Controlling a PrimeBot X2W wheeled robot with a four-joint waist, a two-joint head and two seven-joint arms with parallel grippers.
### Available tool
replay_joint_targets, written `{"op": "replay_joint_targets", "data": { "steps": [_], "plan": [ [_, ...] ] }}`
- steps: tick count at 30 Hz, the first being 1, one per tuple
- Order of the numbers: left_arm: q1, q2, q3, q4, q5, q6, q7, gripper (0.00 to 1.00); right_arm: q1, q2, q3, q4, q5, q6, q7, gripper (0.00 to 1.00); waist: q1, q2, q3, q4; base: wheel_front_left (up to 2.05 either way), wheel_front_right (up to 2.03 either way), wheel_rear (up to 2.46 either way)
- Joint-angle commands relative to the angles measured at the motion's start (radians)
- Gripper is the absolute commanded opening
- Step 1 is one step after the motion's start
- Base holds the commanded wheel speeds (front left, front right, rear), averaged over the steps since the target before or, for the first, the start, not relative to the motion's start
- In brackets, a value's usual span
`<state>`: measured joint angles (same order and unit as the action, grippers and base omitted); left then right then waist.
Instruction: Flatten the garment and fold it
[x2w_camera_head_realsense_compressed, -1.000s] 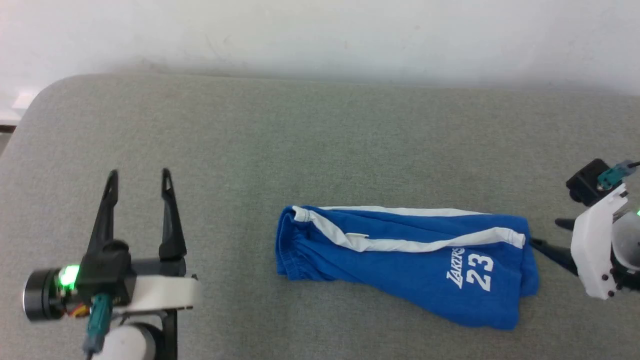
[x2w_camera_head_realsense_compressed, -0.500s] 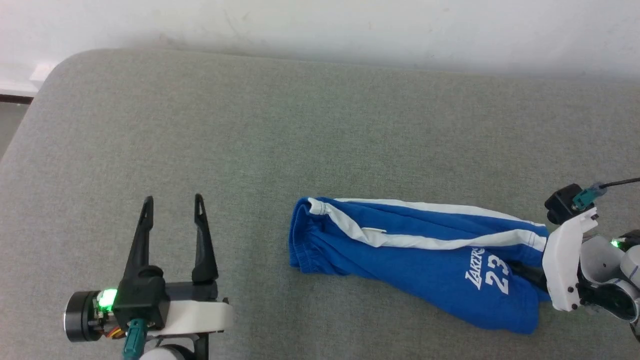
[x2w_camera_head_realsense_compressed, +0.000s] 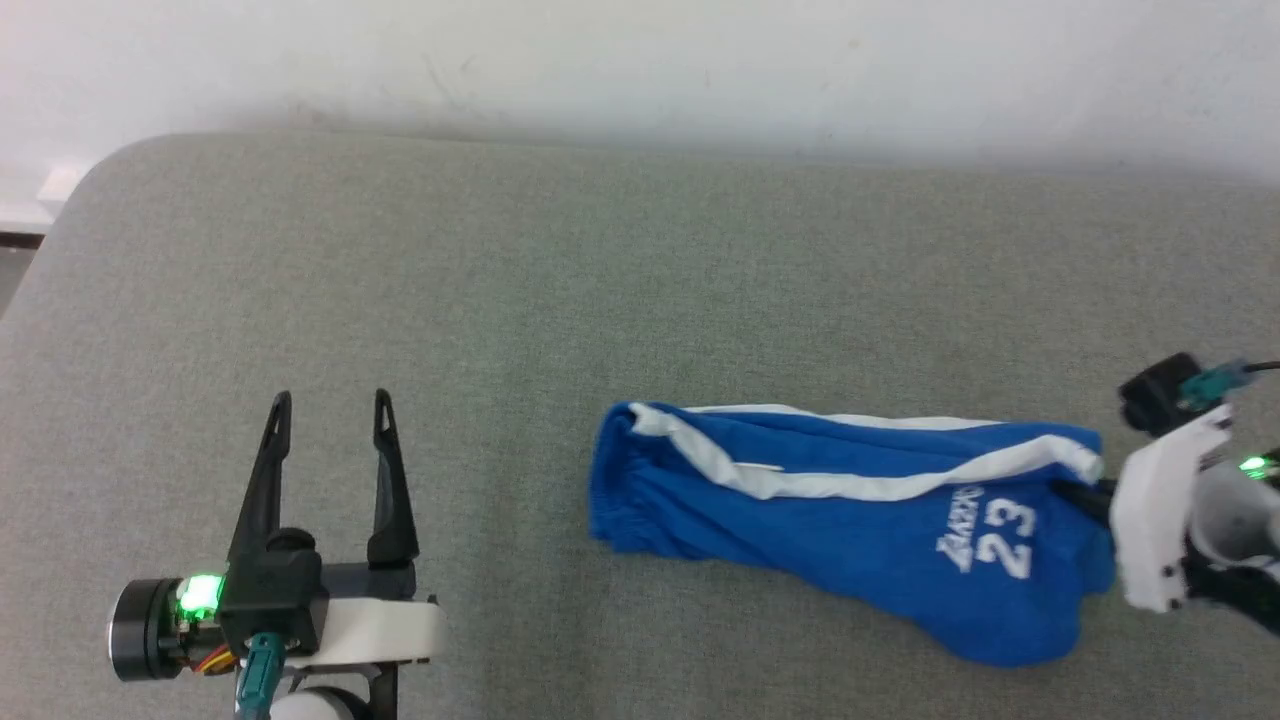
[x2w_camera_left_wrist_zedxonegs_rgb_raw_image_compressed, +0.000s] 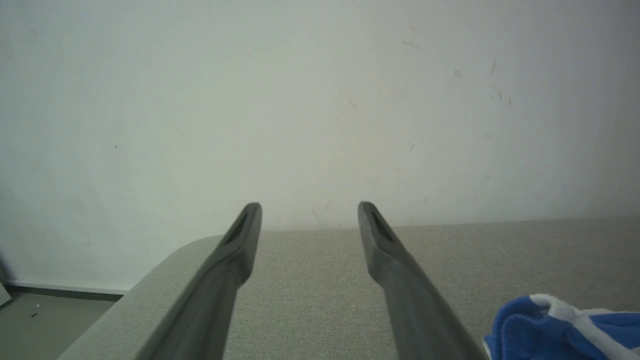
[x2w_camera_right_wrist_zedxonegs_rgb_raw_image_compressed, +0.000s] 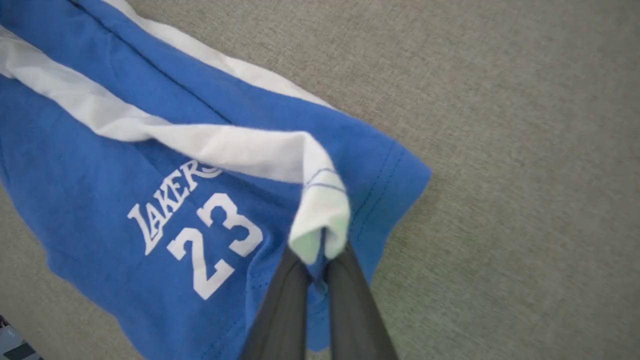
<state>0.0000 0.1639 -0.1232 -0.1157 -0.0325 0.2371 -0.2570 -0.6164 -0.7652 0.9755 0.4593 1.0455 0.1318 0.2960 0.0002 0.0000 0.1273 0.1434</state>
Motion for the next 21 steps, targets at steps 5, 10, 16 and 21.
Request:
{"op": "replay_joint_targets", "data": {
  "steps": [5,10,16,21],
  "plan": [
    [0.035,-0.001,0.009,0.002,0.022,-0.011,-0.005,1.00,-0.009,-0.120,-0.032,-0.048,-0.001,-0.001,0.015,0.00,-0.0002,0.0000,-0.029,-0.011,0.00,0.00,0.00],
    [0.043,0.003,0.008,0.010,0.025,-0.018,-0.005,1.00,-0.003,-0.179,-0.049,-0.169,0.018,-0.001,0.044,0.00,-0.0002,0.0000,-0.033,-0.011,0.00,0.00,0.00],
    [0.024,0.002,-0.001,0.014,0.029,-0.024,-0.005,1.00,-0.034,-0.171,-0.050,-0.376,-0.006,-0.001,0.092,0.00,-0.0002,0.0000,-0.013,0.006,0.00,0.00,0.00],
    [-0.002,-0.005,-0.016,0.012,0.030,-0.029,-0.005,1.00,-0.094,-0.099,-0.015,-0.485,-0.054,-0.001,0.162,0.00,-0.0002,0.0000,0.019,0.033,0.00,0.00,0.00]
  ]
}}
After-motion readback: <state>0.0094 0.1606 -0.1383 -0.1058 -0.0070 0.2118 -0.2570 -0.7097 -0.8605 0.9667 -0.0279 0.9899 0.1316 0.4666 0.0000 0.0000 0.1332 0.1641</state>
